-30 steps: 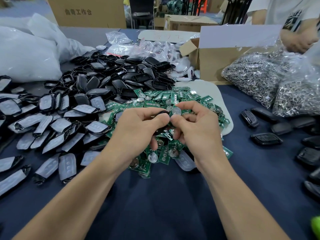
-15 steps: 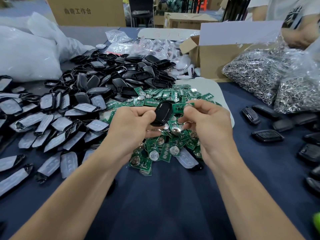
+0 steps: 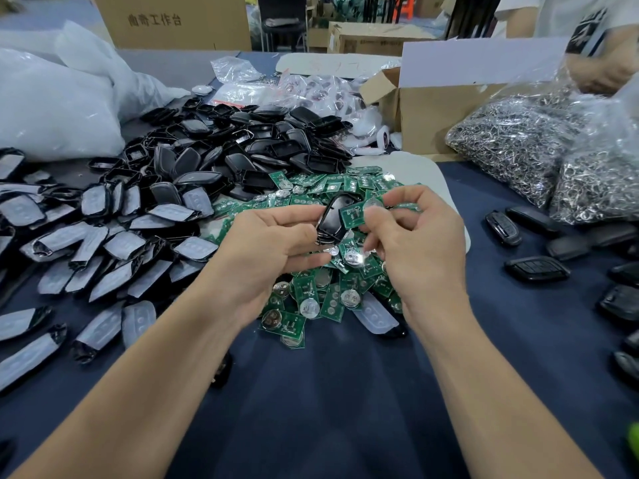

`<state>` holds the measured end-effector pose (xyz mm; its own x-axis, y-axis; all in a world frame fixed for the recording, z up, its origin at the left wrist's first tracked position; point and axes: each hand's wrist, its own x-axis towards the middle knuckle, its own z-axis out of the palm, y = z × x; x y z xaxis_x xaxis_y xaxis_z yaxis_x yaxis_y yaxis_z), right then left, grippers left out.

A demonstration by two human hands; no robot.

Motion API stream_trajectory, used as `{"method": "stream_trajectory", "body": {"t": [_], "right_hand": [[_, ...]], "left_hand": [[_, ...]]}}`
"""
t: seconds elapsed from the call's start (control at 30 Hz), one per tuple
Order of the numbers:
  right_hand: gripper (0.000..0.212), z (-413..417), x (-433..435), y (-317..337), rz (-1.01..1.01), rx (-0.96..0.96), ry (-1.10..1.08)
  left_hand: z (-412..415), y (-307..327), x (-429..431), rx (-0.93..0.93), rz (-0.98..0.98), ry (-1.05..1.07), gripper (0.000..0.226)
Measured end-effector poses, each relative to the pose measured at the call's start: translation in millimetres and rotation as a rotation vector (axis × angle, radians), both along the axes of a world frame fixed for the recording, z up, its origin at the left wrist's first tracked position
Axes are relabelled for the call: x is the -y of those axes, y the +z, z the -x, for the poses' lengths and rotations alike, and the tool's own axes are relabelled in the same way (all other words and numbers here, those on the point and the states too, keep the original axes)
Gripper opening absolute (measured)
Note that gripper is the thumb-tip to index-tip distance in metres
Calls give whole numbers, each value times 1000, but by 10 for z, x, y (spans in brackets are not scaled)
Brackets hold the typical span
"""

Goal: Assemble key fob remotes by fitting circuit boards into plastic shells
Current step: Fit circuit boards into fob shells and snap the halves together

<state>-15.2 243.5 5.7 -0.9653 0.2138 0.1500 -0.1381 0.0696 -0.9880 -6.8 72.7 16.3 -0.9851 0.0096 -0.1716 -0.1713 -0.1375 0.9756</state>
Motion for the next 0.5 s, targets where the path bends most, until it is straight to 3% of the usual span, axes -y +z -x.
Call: {"method": "stream_trajectory", "body": {"t": [0.17,0.5], "right_hand": [[24,-2,-13,24,31,11,28],[24,-14,0,22,-113,-29,112]], "left_hand": [[4,-47,-41,-59,161,76,33],[2,-49,-25,-70,196,79,31]]}}
